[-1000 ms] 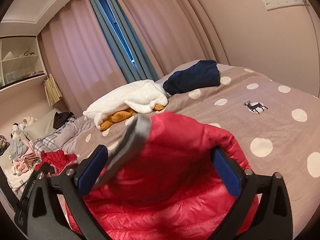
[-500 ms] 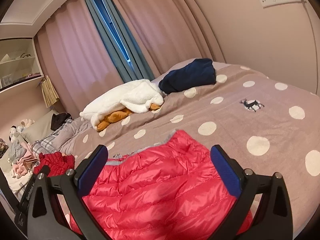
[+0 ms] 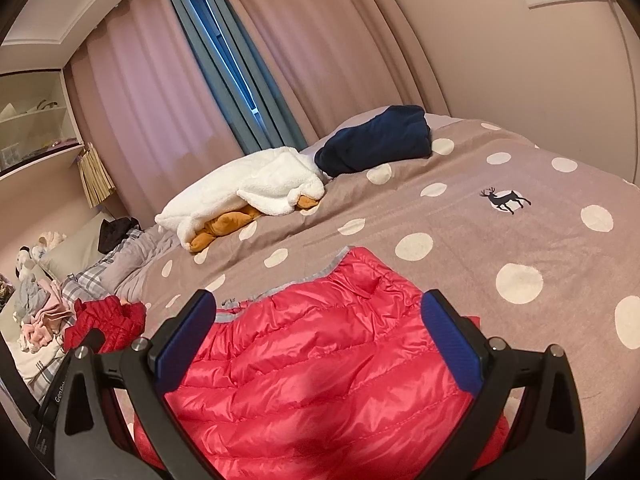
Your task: Fold large clothes
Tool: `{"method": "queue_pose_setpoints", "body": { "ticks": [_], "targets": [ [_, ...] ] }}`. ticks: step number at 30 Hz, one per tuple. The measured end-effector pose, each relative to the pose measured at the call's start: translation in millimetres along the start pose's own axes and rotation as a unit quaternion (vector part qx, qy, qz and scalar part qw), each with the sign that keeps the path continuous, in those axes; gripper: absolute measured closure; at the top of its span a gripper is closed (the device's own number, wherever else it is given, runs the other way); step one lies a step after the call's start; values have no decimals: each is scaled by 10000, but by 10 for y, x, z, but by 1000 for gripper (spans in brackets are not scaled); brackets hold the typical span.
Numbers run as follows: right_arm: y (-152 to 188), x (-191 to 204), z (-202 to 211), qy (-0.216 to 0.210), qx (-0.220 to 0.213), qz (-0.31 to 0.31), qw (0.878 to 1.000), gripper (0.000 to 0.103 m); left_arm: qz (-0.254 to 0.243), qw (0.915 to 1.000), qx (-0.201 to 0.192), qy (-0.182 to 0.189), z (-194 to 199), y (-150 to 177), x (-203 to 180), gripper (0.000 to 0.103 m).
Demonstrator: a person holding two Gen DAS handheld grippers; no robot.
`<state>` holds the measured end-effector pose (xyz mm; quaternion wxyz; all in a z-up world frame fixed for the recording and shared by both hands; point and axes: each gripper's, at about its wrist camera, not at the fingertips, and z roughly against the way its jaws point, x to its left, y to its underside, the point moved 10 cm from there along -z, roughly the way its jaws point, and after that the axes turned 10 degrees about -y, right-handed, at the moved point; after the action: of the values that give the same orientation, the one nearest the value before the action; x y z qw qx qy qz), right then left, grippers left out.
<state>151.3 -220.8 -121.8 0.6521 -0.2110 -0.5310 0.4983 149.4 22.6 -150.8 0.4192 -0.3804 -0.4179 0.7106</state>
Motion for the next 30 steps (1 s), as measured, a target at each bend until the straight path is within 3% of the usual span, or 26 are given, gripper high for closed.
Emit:
{"method": "queue_pose_setpoints", "body": {
  "ticks": [4, 11, 16, 19, 22, 24, 28, 30],
  "targets": [
    [77, -83, -120, 76, 188, -29, 9998, 0, -51, 9997, 237, 53, -132, 103, -30, 1],
    [256, -178, -404, 146, 585, 71, 9982, 0, -487, 9954, 749, -343, -518, 458, -15, 1],
    [395, -47, -617, 27, 843, 374, 9957, 0, -245, 9934, 1062, -346, -663, 632, 77, 1],
    [561, -104, -818, 143, 1145, 530, 9919, 0, -405, 9901, 1223, -563, -850, 832, 120, 1],
    [786, -367, -1105, 287, 1537, 268, 9873, 0, -517, 9921, 960, -621, -900, 925, 61, 1],
    [826, -463, -1208, 326, 1458, 350, 9882, 0, -589, 9934, 669, -724, -873, 949, 18, 1],
    [914, -422, -1240, 673, 1389, 971, 9832, 0, -591, 9923, 830, -699, -947, 986, 24, 1],
    [907, -435, -1238, 647, 1334, 948, 9844, 0, -519, 9924, 933, -619, -965, 993, 40, 1]
  ]
}}
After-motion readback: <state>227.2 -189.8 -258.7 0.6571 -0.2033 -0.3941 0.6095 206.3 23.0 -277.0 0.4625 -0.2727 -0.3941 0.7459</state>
